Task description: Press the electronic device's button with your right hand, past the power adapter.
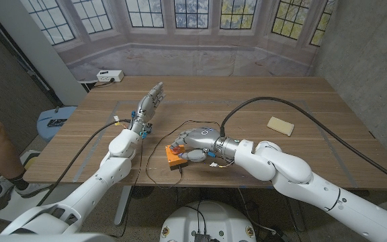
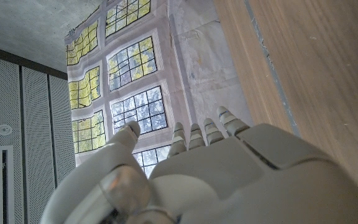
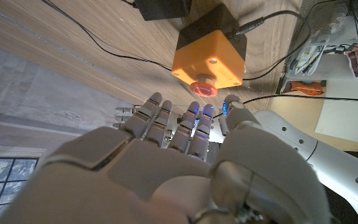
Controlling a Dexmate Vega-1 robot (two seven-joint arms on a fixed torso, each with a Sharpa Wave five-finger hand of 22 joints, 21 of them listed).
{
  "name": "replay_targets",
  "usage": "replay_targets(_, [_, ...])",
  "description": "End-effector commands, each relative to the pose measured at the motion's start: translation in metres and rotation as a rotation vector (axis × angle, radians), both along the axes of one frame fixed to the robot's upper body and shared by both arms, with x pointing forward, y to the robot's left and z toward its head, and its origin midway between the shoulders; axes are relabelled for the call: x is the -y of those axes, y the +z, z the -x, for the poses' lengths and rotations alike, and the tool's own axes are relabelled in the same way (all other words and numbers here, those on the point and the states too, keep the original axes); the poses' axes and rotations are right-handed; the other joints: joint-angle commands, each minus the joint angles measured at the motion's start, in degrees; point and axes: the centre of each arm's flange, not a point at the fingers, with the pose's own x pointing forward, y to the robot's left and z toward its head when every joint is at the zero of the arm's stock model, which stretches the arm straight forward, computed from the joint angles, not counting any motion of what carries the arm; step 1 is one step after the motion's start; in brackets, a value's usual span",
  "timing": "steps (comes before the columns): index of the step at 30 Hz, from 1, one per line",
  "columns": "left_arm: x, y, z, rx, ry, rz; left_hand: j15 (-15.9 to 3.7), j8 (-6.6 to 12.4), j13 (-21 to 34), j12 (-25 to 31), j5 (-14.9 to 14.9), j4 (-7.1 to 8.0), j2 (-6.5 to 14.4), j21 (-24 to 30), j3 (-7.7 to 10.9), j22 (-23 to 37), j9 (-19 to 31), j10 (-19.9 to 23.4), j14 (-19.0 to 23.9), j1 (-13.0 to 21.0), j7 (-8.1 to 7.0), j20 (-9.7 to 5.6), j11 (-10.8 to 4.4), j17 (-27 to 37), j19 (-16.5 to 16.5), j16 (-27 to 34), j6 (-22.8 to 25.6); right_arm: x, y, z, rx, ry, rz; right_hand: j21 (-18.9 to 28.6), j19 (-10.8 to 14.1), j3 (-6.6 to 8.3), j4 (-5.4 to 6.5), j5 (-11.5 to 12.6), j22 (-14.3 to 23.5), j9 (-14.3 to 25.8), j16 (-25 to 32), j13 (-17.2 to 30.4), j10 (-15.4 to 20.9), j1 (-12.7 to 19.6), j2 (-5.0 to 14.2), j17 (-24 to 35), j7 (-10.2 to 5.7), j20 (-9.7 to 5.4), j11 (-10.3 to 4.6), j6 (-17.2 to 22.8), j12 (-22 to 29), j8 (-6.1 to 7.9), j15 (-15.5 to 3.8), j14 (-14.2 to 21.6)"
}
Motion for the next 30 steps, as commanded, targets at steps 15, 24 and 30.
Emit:
replay_targets(15, [-0.0003,-0.0024,0.0016,0.003,0.001,0.011,0.38,0.16,0.0,0.3,0.0,-0.39,-0.1,0.4,0.51,0.3,0.3,0.4,0.1,-0.5,0.16,0.07,-0.05,0.2,0.3,0.2,0.6,0.0013,-0.0063,-0.0043,0.011,-0.01,0.004,0.1,0.0,-0.12,0.2,-0.1,0.1,0.1,0.3,0.1,0.9,1.1,0.36,0.3,-0.33,-1.4,-0.33,0.6,0.2,0.12,-3.4,1.4])
replay_targets(24, [0.0007,-0.002,0.0007,0.005,-0.004,0.013,0.43,0.25,0.0,0.3,0.0,-0.46,-0.1,0.4,0.62,0.3,0.3,0.5,0.2,-0.6,0.18,0.08,0.04,0.2,0.3,0.2,0.9,-0.0011,-0.0084,-0.0042,0.006,-0.026,0.012,0.1,0.0,-0.2,0.25,-0.2,0.1,0.1,0.3,0.1,0.9,1.2,0.43,0.4,-0.06,-1.55,-0.29,0.6,0.1,0.1,-3.56,1.4])
replay_targets(30, [0.0004,0.0012,0.0009,0.011,-0.017,0.02,0.63,0.27,0.0,0.3,0.0,-0.49,-0.1,0.4,0.67,0.3,0.3,0.5,0.3,-0.6,0.2,0.09,0.04,0.2,0.4,0.2,1.0,-0.0016,-0.0084,-0.0054,0.005,-0.03,0.013,0.1,0.0,-0.2,0.28,-0.2,0.1,0.1,0.4,0.1,0.9,1.3,0.53,0.4,0.12,-1.51,-0.25,0.5,0.1,0.07,-3.54,1.5])
